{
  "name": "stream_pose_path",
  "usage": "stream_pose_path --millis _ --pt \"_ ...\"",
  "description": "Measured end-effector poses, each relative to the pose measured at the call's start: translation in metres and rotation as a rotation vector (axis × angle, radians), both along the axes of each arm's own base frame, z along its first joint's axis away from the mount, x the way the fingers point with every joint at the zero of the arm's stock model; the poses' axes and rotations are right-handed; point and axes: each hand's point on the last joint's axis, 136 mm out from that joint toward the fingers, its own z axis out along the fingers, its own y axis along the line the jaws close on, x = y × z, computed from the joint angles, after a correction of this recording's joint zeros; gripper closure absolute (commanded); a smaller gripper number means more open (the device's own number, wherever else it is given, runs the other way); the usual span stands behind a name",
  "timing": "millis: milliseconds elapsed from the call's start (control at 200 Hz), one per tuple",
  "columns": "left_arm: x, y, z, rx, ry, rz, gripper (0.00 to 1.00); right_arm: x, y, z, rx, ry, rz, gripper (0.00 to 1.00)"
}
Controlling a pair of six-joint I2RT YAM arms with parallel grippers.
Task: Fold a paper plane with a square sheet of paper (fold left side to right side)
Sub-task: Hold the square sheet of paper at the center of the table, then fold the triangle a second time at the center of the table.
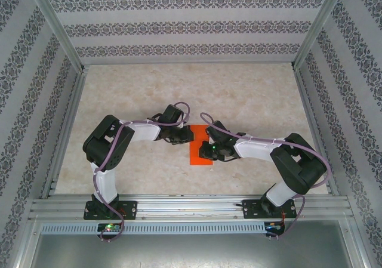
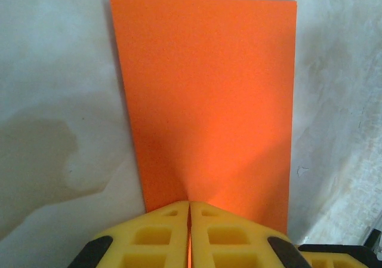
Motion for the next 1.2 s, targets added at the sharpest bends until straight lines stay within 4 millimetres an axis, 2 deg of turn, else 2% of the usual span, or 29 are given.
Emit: stream_pose_path --millis 150,265,335,400,480,674,1199 --pt "0.0 0.0 0.0 0.003 -0.005 -0.001 0.9 0.004 0.002 0.028 0.064 -0.044 -0.008 0.59" --pt "-0.002 0.003 0.0 0.011 -0.01 0.001 0.91 0.012 -0.006 0.056 0.125 -0.087 -0.026 0.55" --pt "-0.002 0.003 0.0 0.012 -0.01 0.002 0.9 0.015 -0.016 0.062 0.142 -0.092 -0.045 0.55" --pt "-0.002 0.004 0.0 0.014 -0.012 0.004 0.9 0.011 -0.026 0.058 0.138 -0.071 -0.057 0.55" --pt "-0.003 0.005 0.0 0.017 -0.013 0.005 0.9 -0.002 -0.037 0.044 0.115 -0.012 -0.065 0.55" --pt "-0.003 0.006 0.0 0.02 -0.017 0.005 0.9 -0.029 -0.045 0.023 0.096 0.094 -0.051 0.56" --pt "-0.003 0.006 0.0 0.02 -0.017 0.005 0.9 -0.036 -0.036 0.005 0.103 0.167 -0.032 0.59"
